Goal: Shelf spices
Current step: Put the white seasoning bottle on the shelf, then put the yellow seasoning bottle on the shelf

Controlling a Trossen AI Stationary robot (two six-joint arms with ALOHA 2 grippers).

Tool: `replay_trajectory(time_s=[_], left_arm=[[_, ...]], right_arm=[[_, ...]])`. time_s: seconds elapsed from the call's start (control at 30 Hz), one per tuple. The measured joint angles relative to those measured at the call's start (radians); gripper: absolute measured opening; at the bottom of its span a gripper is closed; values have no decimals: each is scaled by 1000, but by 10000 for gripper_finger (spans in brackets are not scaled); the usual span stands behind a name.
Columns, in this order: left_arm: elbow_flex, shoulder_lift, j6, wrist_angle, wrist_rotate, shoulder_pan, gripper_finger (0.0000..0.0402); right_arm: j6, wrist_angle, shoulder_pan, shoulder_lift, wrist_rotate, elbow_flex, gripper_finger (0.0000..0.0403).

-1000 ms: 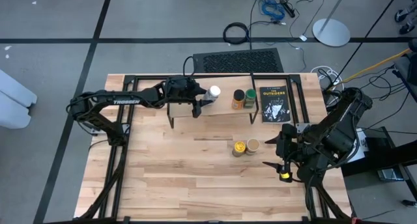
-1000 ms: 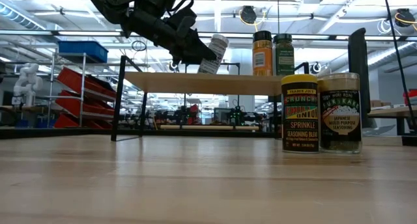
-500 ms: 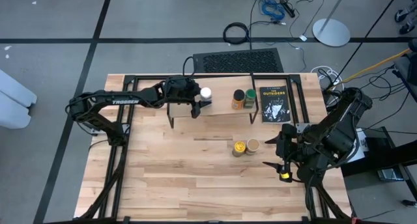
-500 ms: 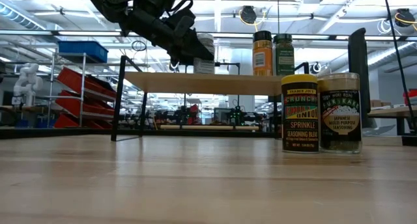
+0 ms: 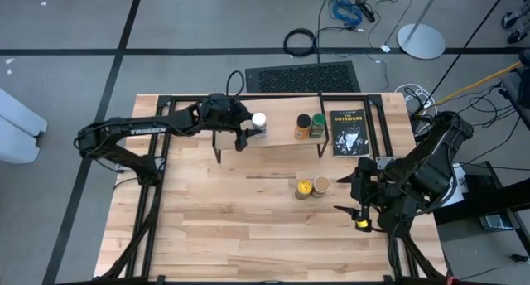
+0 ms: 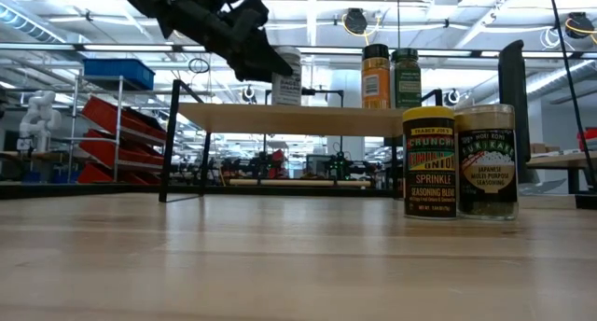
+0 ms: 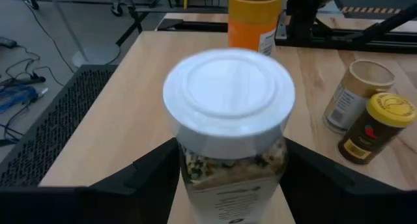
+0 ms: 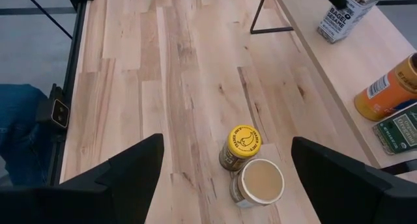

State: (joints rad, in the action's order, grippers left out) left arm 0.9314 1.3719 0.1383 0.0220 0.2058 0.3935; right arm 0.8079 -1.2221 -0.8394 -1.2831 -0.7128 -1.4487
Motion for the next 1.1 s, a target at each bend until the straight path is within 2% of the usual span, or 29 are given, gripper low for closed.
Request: replay_trajectory(time_s=[0.17, 0.5, 0.6, 0.87, 1.1], left_arm=[[0, -31, 3, -36, 0, 1, 228], [2, -37, -10, -57, 0, 0, 227], [6, -39, -26, -65, 0, 4, 240], [56, -44, -26, -72, -30, 5, 312], [100, -129, -23, -120, -85, -17, 320]], right_arm=[[-1, 0, 0, 0, 0, 0, 325], [-14, 8, 0, 0, -2, 0, 325], [-17, 10, 0, 0, -2, 0, 325], [-20, 15, 0, 0, -2, 0, 325], [-23, 15, 0, 0, -1, 0, 325]])
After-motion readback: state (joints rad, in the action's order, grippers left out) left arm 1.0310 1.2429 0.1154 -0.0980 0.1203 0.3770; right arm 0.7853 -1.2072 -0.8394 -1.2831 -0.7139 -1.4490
